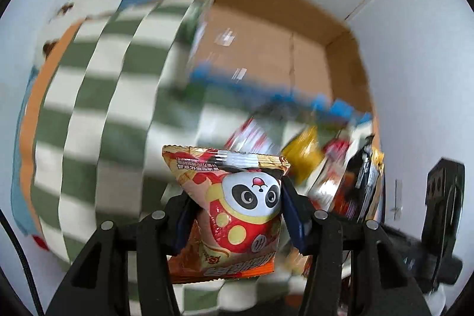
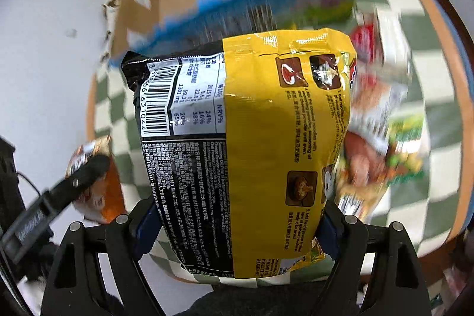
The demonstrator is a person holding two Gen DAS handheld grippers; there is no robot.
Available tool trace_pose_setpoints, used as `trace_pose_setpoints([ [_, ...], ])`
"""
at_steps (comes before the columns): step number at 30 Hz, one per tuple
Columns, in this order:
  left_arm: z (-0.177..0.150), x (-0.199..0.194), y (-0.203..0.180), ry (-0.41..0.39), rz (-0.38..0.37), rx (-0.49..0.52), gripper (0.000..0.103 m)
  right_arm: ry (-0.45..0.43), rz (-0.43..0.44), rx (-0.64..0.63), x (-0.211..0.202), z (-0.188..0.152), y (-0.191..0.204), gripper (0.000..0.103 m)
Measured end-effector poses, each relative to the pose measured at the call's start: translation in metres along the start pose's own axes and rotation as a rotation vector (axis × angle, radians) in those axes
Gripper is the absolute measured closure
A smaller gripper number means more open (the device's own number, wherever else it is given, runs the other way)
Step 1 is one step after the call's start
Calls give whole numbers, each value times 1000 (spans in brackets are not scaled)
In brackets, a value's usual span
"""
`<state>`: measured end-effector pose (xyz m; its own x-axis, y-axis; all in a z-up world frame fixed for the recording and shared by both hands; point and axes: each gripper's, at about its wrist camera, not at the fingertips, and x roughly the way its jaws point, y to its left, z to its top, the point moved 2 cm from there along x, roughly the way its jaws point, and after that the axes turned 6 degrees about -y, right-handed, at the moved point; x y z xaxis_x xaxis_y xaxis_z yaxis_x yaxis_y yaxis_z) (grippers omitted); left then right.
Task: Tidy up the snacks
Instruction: 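Carry both bags into the cardboard box and open both tools to release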
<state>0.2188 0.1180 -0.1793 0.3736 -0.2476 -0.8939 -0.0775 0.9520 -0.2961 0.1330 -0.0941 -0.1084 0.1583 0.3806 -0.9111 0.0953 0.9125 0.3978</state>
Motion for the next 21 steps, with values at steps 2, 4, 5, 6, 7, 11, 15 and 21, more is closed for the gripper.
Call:
trace_pose_setpoints([
  [2,33,6,-21,-16,-5,-4,53,-20,10,-12,-14,30,7,15],
  [4,73,20,-40,-20,-15,-11,53,-40,9,-31,-30,65,11,15],
  [5,89,27,-47,-18,-15,-17,53,-51,1,-41,-32,82,14,15],
  [6,111,40,-54,-11,-12,-22,53,-60,-9,-52,-36,104,11,15],
  [7,124,49,-57,-3,-13,-27,53,-62,-20,-63,-39,124,9,15],
  [11,181,102,-65,42,14,-41,53,-27,-55,-64,-12,192,10,15],
  [15,222,162,-62,118,34,-85,53,40,-95,-42,35,238,8,15],
  [21,247,212,-55,175,84,-101,53,114,-147,-55,94,267,15,15],
])
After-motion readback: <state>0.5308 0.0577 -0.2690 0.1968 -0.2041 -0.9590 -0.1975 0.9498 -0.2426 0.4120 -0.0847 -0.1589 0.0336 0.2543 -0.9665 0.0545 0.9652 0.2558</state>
